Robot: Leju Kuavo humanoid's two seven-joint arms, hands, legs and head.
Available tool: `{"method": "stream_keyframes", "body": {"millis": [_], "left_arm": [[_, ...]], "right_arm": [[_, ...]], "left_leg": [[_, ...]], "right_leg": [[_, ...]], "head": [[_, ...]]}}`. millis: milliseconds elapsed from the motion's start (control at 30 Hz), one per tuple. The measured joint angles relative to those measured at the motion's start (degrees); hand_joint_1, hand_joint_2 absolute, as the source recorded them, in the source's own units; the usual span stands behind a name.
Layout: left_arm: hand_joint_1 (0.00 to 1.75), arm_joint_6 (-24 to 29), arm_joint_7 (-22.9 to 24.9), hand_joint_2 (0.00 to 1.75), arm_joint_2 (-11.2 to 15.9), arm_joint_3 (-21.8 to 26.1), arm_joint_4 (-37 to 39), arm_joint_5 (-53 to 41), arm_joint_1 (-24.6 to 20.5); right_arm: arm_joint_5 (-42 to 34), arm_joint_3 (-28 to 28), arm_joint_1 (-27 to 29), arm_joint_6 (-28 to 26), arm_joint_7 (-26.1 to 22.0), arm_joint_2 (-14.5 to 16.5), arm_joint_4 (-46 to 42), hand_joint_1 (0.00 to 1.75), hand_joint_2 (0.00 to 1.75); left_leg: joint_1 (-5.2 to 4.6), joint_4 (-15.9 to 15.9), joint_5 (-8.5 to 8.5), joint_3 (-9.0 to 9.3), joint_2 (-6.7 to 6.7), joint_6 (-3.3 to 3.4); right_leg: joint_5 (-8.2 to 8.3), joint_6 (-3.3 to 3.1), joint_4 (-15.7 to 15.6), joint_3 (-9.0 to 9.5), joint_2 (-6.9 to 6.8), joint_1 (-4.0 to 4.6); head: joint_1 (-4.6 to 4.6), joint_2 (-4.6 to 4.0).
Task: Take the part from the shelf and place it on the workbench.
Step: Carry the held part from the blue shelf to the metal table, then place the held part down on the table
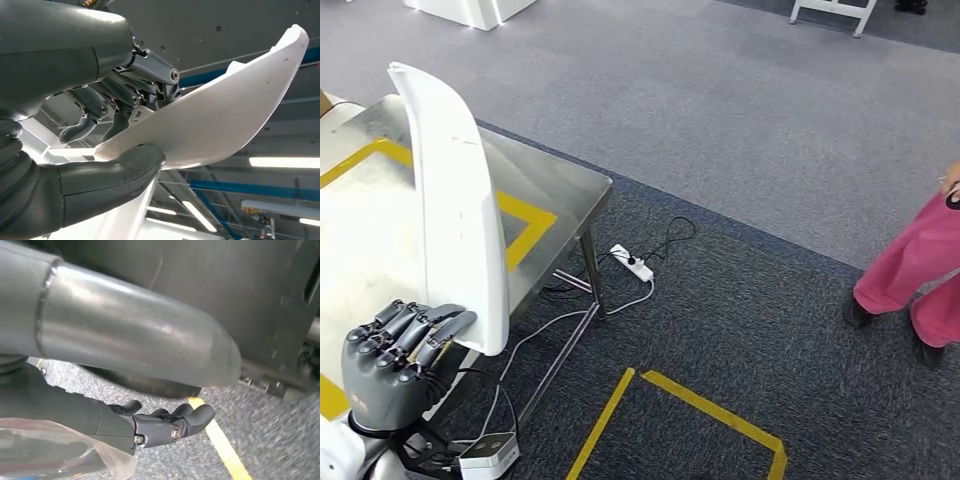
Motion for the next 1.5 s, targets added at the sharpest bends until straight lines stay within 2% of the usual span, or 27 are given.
{"method": "stream_keyframes", "body": {"millis": [67, 133, 200, 233, 267, 300, 367, 433, 500, 567, 633, 700, 733, 767, 800, 867, 933, 1000, 1033, 1100, 1167, 1233, 1267, 1333, 1400, 1467, 1500], "left_arm": [[1.75, 0.01, -0.27, 1.75, -0.09, 0.01, 0.03, -0.11, -0.25], [1.75, 0.02, -0.41, 1.75, -0.27, 0.01, 0.13, -0.29, -0.60], [1.75, 0.01, -0.44, 1.75, -0.37, 0.00, 0.35, -0.65, -0.72], [1.75, 0.01, -0.38, 1.75, -0.37, -0.01, 0.47, -0.86, -0.72], [1.75, 0.00, -0.16, 1.75, -0.37, -0.03, 0.58, -1.28, -0.74], [1.75, 0.00, 0.30, 1.75, -0.34, -0.10, 0.68, -1.92, -0.81], [1.75, 0.00, 2.26, 1.75, -0.12, -0.53, 0.96, -3.96, -1.22], [1.75, -0.01, 5.62, 1.75, 0.65, -1.58, 1.46, -6.48, -2.07], [1.75, -0.01, 9.39, 1.75, 2.02, -3.06, 2.20, -8.57, -2.89], [1.75, 0.00, 12.25, 1.75, 3.46, -4.50, 3.07, -9.63, -3.72], [1.75, 0.00, 14.09, 1.75, 4.57, -5.82, 3.99, -9.96, -4.71], [1.75, 0.00, 15.68, 1.75, 5.55, -7.21, 4.93, -10.04, -5.25], [1.75, 0.00, 16.48, 1.75, 6.00, -7.93, 5.37, -10.04, -5.34], [1.75, 0.00, 17.18, 1.75, 6.44, -8.63, 5.72, -10.02, -5.44], [1.75, 0.00, 17.76, 1.75, 6.84, -9.26, 6.01, -9.99, -5.61], [1.75, 0.00, 18.44, 1.75, 7.53, -10.26, 6.35, -9.95, -6.18], [1.75, 0.00, 18.68, 1.75, 7.96, -10.99, 6.52, -9.93, -6.76], [1.75, 0.00, 18.81, 1.75, 8.32, -11.50, 6.66, -9.90, -7.00], [1.75, 0.00, 18.87, 1.75, 8.49, -11.69, 6.70, -9.87, -7.00], [1.75, 0.00, 18.97, 1.75, 8.65, -12.00, 6.79, -9.81, -7.23], [1.75, 0.00, 19.07, 1.75, 8.70, -12.39, 6.93, -9.73, -7.48], [1.75, 0.00, 19.19, 1.75, 8.76, -12.86, 7.20, -9.51, -7.50], [1.75, 0.00, 19.23, 1.75, 8.81, -13.04, 7.37, -9.38, -7.49], [1.75, 0.00, 19.38, 1.75, 8.90, -13.33, 7.69, -9.14, -7.54], [1.75, -0.01, 19.60, 1.75, 9.00, -13.57, 7.93, -8.96, -7.71], [1.75, -0.01, 19.88, 1.75, 9.11, -13.89, 8.10, -8.85, -7.89], [1.75, -0.01, 20.04, 1.75, 9.19, -14.05, 8.17, -8.82, -7.95]], "right_arm": [[0.05, 0.01, -0.17, 0.05, -0.05, 0.01, -0.07, 0.00, 0.00], [0.07, 0.02, -0.20, 0.10, -0.10, 0.01, -0.09, 0.00, 0.00], [0.08, 0.01, -0.07, 0.11, -0.05, -0.01, -0.09, 0.00, 0.00], [0.09, 0.00, 0.04, 0.11, -0.03, -0.01, -0.08, 0.00, 0.00], [0.12, -0.01, 0.11, 0.11, -0.01, -0.02, -0.08, 0.00, 0.00], [0.16, -0.01, 0.17, 0.11, 0.00, -0.02, -0.07, 0.00, 0.00], [0.24, -0.01, 0.15, 0.11, 0.01, -0.02, -0.07, 0.00, 0.00], [0.33, 0.00, 0.03, 0.11, -0.02, -0.02, -0.06, 0.00, 0.00], [0.42, 0.00, -0.11, 0.11, -0.05, -0.01, -0.07, 0.00, 0.00], [0.43, -0.01, -0.12, 0.07, -0.12, -0.01, -0.07, 0.00, 0.00], [0.42, -0.02, -0.04, 0.04, -0.21, -0.02, -0.07, 0.00, 0.00], [0.38, -0.03, 0.10, 0.02, -0.25, -0.05, -0.07, 0.00, 0.00], [0.34, -0.03, 0.17, 0.01, -0.26, -0.08, -0.07, 0.00, 0.00], [0.30, -0.03, 0.19, -0.02, -0.28, -0.09, -0.07, 0.00, 0.00], [0.27, -0.03, 0.18, -0.04, -0.32, -0.10, -0.07, 0.00, 0.00], [0.25, -0.03, 0.13, -0.07, -0.39, -0.10, -0.07, 0.00, 0.00], [0.24, -0.03, 0.09, -0.09, -0.41, -0.10, -0.07, 0.00, 0.00], [0.24, -0.03, 0.04, -0.11, -0.41, -0.10, -0.07, 0.00, 0.00], [0.24, -0.03, -0.01, -0.11, -0.41, -0.10, -0.08, 0.00, 0.00], [0.24, -0.03, -0.12, -0.11, -0.44, -0.10, -0.08, 0.00, 0.00], [0.21, -0.03, -0.08, -0.11, -0.45, -0.13, -0.07, 0.00, 0.00], [0.16, -0.04, 0.12, -0.13, -0.43, -0.19, -0.07, 0.00, 0.00], [0.15, -0.05, 0.23, -0.14, -0.42, -0.22, -0.07, 0.00, 0.00], [0.14, -0.05, 0.34, -0.18, -0.43, -0.27, -0.07, 0.00, 0.00], [0.09, -0.05, 0.27, -0.23, -0.52, -0.30, -0.07, 0.00, 0.00], [0.00, -0.07, 0.20, -0.28, -0.67, -0.32, -0.06, 0.00, 0.00], [-0.05, -0.08, 0.18, -0.31, -0.72, -0.32, -0.05, 0.00, 0.00]], "left_leg": [[0.30, -0.40, 0.18, 0.25, -1.50, 0.70], [0.47, -0.56, 0.24, 0.36, -2.92, 1.23], [0.40, -0.53, 0.22, 0.37, -4.58, 1.44], [0.37, -0.50, 0.20, 0.41, -5.51, 1.45], [0.37, -0.47, 0.18, 0.49, -6.43, 1.42], [0.40, -0.42, 0.13, 0.58, -7.33, 1.35], [0.43, -0.19, -0.01, 0.55, -8.89, 1.04], [0.54, -0.04, 0.12, 0.07, -10.16, 0.43], [0.70, -0.10, 0.38, -0.34, -11.02, -0.29], [0.54, 1.28, -0.55, -1.00, -8.84, -0.96], [0.46, 6.95, -3.54, -3.60, -5.34, -1.55], [0.69, 14.18, -6.29, -7.04, -4.18, -1.90], [0.79, 15.84, -6.37, -7.81, -4.05, -1.97], [0.85, 15.09, -5.29, -7.42, -3.92, -1.95], [0.85, 12.12, -3.33, -5.93, -3.53, -1.80], [0.28, 4.19, -0.03, -1.96, -0.69, -1.11], [-0.46, 0.13, 0.60, -0.13, 1.61, -0.38], [-0.60, -0.36, 0.45, -0.17, 0.68, 0.14], [-0.45, -0.62, 0.58, -0.08, -0.11, 0.41], [0.00, -1.10, 0.86, 0.11, -1.66, 1.01], [0.20, -1.16, 0.89, 0.09, -3.11, 1.38], [0.22, -1.13, 0.84, 0.10, -4.76, 1.50], [0.24, -1.09, 0.82, 0.14, -5.70, 1.48], [0.37, -0.93, 0.68, 0.30, -7.47, 1.26], [0.42, -0.45, 0.41, 0.17, -8.94, 0.73], [0.56, -0.14, 0.44, -0.34, -10.19, 0.06], [0.69, -0.11, 0.56, -0.57, -10.81, -0.25]], "right_leg": [[-1.59, 0.61, 2.06, -0.75, 2.22, -0.20], [-4.78, 0.81, 8.84, -4.11, 6.00, -0.31], [-6.68, 0.78, 15.79, -8.20, 7.33, -0.28], [-6.07, 0.71, 16.74, -9.22, 7.50, -0.27], [-4.30, 0.61, 15.31, -9.11, 7.66, -0.28], [-1.78, 0.49, 11.93, -8.03, 8.17, -0.33], [1.69, 0.25, 4.49, -5.09, 10.71, -0.62], [2.13, -0.03, 1.36, -3.51, 12.40, -0.74], [2.16, -0.55, 0.97, -3.11, 11.48, -0.68], [2.31, -1.18, 0.55, -2.76, 10.06, -0.77], [2.23, -1.71, 0.33, -2.45, 8.42, -0.72], [1.98, -2.01, 0.35, -2.31, 6.64, -0.58], [1.85, -2.05, 0.36, -2.20, 5.80, -0.54], [1.70, -2.04, 0.36, -2.03, 5.04, -0.50], [1.51, -1.99, 0.36, -1.78, 4.32, -0.46], [1.08, -1.74, 0.36, -1.25, 3.02, -0.22], [0.72, -1.29, 0.33, -0.97, 1.75, 0.11], [0.44, -0.74, 0.08, -0.62, 0.30, 0.27], [0.10, -0.42, 0.17, -0.53, 0.55, 0.22], [-1.84, 0.20, 3.07, -1.80, 3.50, 0.00], [-5.19, 0.52, 10.42, -5.61, 6.73, -0.22], [-6.80, 0.70, 16.62, -9.34, 7.41, -0.25], [-5.90, 0.74, 16.86, -9.97, 7.50, -0.26], [-1.39, 0.71, 11.14, -8.12, 8.19, -0.37], [1.69, 0.56, 4.00, -4.98, 11.12, -0.74], [1.85, 0.15, 1.37, -3.56, 13.03, -0.87], [1.80, -0.17, 1.10, -3.33, 12.62, -0.82]], "head": [[0.19, 0.00], [0.47, 0.00], [0.56, 0.00], [0.57, 0.00], [0.56, 0.00], [0.57, 0.00], [0.55, 0.00], [0.53, 0.00], [0.52, 0.00], [0.24, 0.00], [-0.12, 0.00], [-0.23, 0.00], [-0.24, 0.00], [-0.25, 0.00], [-0.25, 0.00], [-0.26, 0.00], [-0.21, 0.00], [-0.16, 0.00], [-0.11, 0.00], [0.02, 0.00], [0.23, 0.00], [0.32, 0.00], [0.33, 0.00], [0.32, 0.00], [0.28, 0.00], [0.23, 0.00], [0.23, 0.00]]}}
